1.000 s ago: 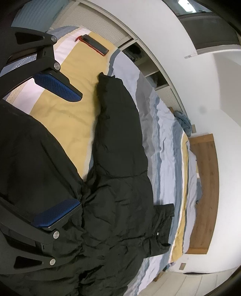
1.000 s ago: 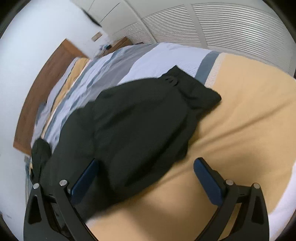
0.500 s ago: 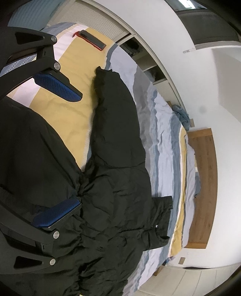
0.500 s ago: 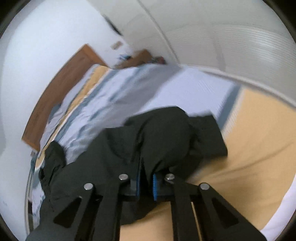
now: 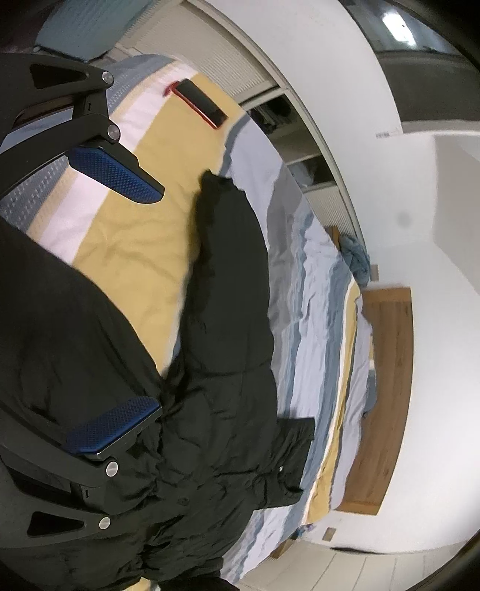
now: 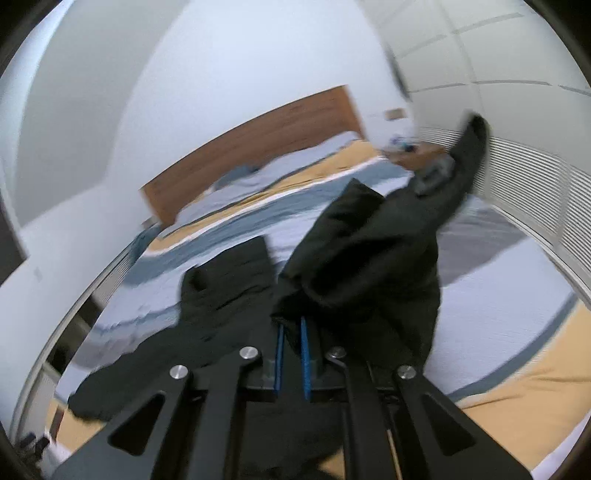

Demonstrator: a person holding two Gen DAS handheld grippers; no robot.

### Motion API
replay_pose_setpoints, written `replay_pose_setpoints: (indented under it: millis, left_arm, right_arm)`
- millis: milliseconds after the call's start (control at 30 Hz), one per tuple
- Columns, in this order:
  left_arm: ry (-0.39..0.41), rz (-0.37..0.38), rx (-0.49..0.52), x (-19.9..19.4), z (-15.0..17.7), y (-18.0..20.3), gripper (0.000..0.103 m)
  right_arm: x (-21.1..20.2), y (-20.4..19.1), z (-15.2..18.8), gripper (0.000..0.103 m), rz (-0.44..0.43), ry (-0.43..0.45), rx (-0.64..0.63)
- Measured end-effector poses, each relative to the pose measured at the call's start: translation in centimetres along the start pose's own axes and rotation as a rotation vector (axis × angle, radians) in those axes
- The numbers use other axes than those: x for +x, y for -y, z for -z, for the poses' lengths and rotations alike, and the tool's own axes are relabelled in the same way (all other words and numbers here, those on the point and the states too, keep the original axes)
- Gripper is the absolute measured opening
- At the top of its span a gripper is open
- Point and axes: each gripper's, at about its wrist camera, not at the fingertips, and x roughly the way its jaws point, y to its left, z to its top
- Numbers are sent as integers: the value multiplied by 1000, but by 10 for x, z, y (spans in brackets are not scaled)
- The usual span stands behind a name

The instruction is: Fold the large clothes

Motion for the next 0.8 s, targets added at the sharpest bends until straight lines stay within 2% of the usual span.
replay_pose_setpoints:
  millis: [233,467,567,600,800]
  left_arm:
    - [-7,-40,-37,-4,13,-32,103]
    - [-28,-69,-69,3,23,-57,103]
    - [-34,-84,-77,9,22,-64,103]
    - [-45,-77,-84,14,21,-67,103]
    - [-70,-38,-168,38,8,-84,102]
  right_arm:
    - [14,-87,54,6,-125,-106,-140]
    - [30,-119,115,6,-150,-240,-212]
    - [30,-118,119,6,-142,-246,-213]
    - [27,-117,119,9,-128,-236,-214]
    - [25,-119,110,9,-65,-222,-251]
